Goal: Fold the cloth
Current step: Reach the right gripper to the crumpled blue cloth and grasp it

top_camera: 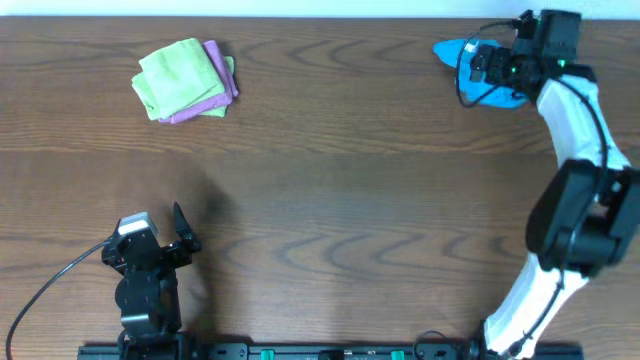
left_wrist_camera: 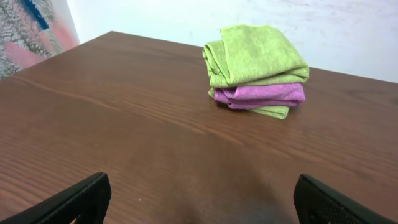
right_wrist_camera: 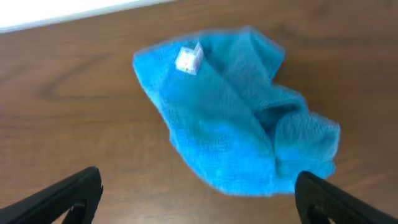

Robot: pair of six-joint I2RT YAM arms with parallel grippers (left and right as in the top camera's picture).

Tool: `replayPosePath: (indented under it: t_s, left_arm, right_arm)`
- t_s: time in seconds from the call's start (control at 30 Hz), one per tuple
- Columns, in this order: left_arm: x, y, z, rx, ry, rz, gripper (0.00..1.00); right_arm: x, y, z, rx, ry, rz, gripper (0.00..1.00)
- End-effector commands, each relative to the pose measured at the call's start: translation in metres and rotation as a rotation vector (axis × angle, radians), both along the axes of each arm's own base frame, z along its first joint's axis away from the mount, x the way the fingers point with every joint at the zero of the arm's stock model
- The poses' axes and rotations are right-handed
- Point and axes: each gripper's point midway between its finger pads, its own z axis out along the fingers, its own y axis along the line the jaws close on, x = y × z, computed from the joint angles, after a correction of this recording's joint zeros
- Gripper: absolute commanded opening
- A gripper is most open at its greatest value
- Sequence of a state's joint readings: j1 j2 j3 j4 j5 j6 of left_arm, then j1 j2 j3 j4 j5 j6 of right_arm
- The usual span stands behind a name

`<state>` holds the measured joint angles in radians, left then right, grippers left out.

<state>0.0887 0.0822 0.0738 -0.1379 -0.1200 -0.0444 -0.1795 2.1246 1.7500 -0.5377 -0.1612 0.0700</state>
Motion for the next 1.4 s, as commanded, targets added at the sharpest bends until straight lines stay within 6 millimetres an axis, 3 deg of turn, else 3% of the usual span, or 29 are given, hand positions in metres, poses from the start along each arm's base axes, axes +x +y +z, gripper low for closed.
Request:
replayPosePath:
  t_s: [0.0, 0.1, 0.3, 0.47, 0.53, 0.57, 0.67, 0.8, 1.07, 1.37]
  left_arm:
    - [-0.002, 0.002, -0.016, 0.019, 0.043, 0.009, 0.95]
    - [-0.002, 0.002, -0.016, 0.019, 0.043, 0.009, 0.95]
    - [-0.002, 0.002, -0.016, 0.019, 0.043, 0.009, 0.95]
    - [-0.002, 0.002, -0.016, 0.019, 0.043, 0.009, 0.95]
    - [-0.002, 0.002, -0.016, 0.019, 0.043, 0.009, 0.95]
    - [-0.002, 0.002, -0.016, 0.019, 0.043, 0.009, 0.95]
    - [-0.002, 0.002, -0.016, 0.019, 0.043, 0.009, 0.95]
    - [-0.002, 0.002, -0.016, 0.019, 0.043, 0.009, 0.95]
    - [-0.002, 0.002, -0.016, 0.019, 0.043, 0.01, 0.95]
    - [-0.002, 0.002, -0.016, 0.019, 0.043, 0.009, 0.95]
  right_arm:
    - [0.012, -0.015, 0.0, 0.018, 0.015, -0.037, 0.99]
    - [0.004, -0.02, -0.007, 0.08, 0.081, -0.061, 0.99]
    - [-0.019, -0.003, -0.012, 0.201, 0.161, 0.014, 0.99]
    - [-0.02, -0.001, -0.013, 0.264, 0.179, -0.062, 0.82]
    - [-0.019, 0.007, -0.011, 0.269, 0.171, -0.012, 0.98]
    - [-0.019, 0.007, -0.012, 0.246, 0.172, -0.004, 0.96]
    - [-0.011, 0.002, -0.014, 0.128, 0.16, -0.043, 0.89]
    - [0.0, 0.001, -0.018, 0.021, 0.137, -0.069, 0.9]
    - [0.017, -0.005, -0.052, 0.038, 0.147, -0.107, 0.87]
    - [0.041, -0.027, -0.056, 0.066, 0.135, -0.162, 0.82]
